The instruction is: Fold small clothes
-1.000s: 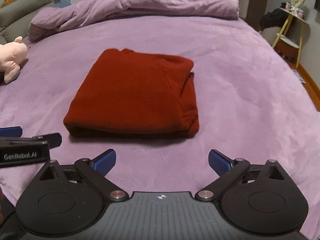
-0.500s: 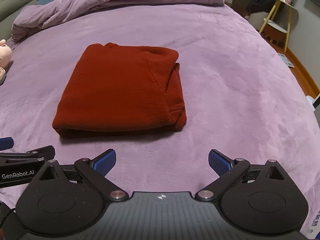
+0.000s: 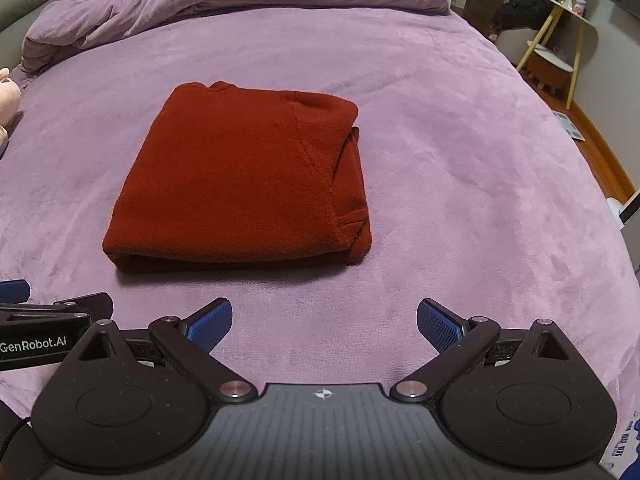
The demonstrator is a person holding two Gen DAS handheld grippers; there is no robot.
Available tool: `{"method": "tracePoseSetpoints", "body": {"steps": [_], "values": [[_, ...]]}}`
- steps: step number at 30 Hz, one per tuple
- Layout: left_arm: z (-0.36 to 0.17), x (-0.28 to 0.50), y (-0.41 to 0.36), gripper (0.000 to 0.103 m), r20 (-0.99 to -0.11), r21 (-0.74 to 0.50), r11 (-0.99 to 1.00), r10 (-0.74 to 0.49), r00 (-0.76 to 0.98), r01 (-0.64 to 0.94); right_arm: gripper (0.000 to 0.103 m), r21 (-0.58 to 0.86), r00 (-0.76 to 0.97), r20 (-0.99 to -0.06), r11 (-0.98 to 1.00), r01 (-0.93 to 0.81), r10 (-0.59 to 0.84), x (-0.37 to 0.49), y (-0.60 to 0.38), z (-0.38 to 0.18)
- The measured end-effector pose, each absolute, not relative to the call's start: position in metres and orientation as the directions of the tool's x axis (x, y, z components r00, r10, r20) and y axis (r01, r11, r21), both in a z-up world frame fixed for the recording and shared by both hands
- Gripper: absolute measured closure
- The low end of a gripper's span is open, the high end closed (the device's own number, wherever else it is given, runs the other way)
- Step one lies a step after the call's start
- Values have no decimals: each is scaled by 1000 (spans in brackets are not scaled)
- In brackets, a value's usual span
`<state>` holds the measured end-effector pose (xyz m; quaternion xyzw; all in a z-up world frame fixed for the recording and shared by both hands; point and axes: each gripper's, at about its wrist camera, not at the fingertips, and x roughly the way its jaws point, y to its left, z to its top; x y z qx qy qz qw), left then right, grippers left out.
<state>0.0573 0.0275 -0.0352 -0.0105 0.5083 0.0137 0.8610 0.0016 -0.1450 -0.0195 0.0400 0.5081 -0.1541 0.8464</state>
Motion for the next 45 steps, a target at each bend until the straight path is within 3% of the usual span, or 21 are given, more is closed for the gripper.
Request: {"method": "tracePoseSetpoints", "body": {"steps": [45], "values": [[-37, 58, 24, 1, -883, -32, 999, -9, 469, -42, 4, -100, 414, -879, 940, 325, -237, 4, -150, -22]]}}
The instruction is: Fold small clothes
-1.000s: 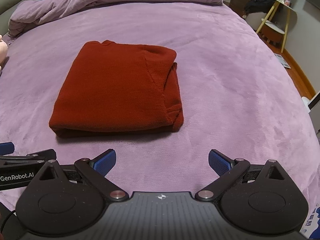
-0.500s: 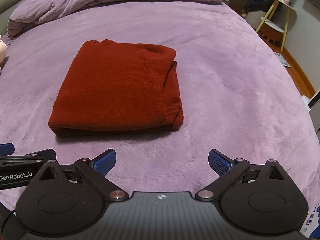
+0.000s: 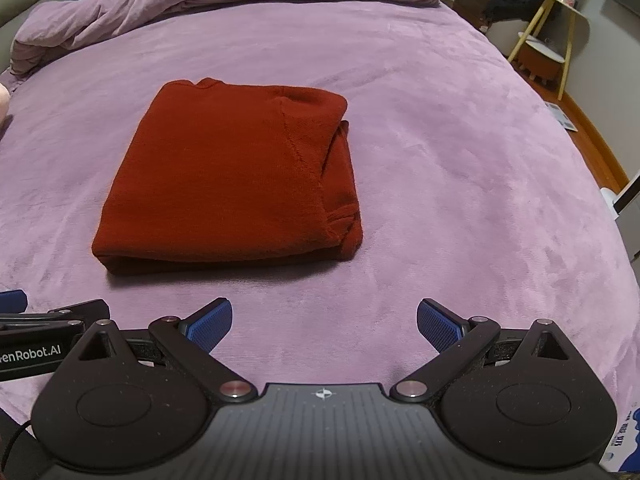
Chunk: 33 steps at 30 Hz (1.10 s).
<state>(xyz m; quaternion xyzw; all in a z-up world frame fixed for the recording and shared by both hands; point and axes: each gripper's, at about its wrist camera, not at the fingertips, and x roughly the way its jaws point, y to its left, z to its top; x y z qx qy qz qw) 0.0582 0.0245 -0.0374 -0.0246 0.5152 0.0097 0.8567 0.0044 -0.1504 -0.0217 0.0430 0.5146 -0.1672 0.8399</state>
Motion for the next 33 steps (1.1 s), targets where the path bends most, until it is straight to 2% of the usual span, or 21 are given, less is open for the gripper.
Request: {"method": "tracePoseSetpoints", "body": {"steps": [33], "values": [[-36, 57, 22, 1, -880, -35, 999, -18, 475, -27, 4, -94, 420, -876, 938, 334, -237, 3, -150, -20]]}}
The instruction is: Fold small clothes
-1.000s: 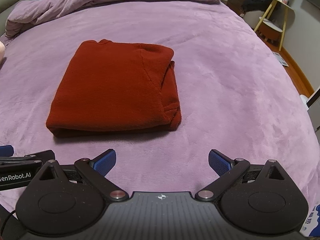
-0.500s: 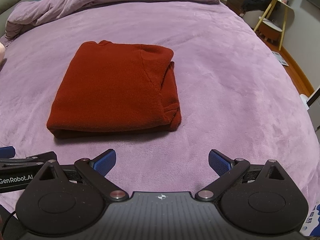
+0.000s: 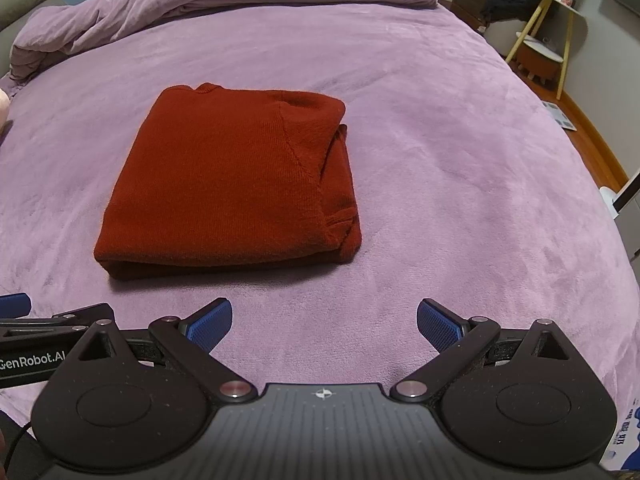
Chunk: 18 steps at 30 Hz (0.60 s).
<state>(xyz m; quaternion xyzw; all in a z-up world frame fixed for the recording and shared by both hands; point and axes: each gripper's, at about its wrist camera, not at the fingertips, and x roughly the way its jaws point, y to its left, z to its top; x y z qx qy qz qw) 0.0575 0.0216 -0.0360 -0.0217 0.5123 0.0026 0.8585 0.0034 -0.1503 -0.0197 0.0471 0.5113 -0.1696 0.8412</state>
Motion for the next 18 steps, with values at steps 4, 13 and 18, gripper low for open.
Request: {"method": "tracePoseSetpoints", "body": {"steps": [4, 13, 18], "values": [[-36, 58, 22, 1, -880, -34, 999, -18, 475, -25, 4, -92, 419, -876, 937, 338, -238, 4, -150, -19], [-35, 59, 21, 1, -880, -27, 999, -15, 475, -18, 4, -90, 419, -877, 935, 342, -237, 3, -152, -18], [-34, 59, 20, 1, -880, -25, 1000, -15, 474, -15, 4, -89, 421, -876, 935, 342, -237, 3, -153, -17]]}}
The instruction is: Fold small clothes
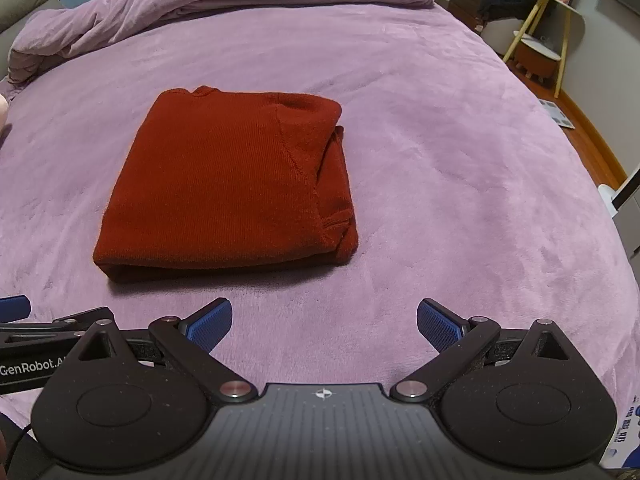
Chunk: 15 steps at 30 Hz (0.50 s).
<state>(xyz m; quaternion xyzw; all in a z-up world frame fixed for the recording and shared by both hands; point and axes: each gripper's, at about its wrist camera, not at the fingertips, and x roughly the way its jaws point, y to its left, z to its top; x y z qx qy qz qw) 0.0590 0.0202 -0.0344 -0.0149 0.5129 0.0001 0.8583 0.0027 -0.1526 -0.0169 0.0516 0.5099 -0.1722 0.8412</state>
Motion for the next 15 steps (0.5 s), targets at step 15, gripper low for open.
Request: {"method": "tracePoseSetpoints", "body": {"steps": [15], "values": [[-34, 61, 17, 1, -881, -24, 1000, -18, 473, -7, 4, -88, 419, -876, 934, 347, -238, 2, -153, -16]]}}
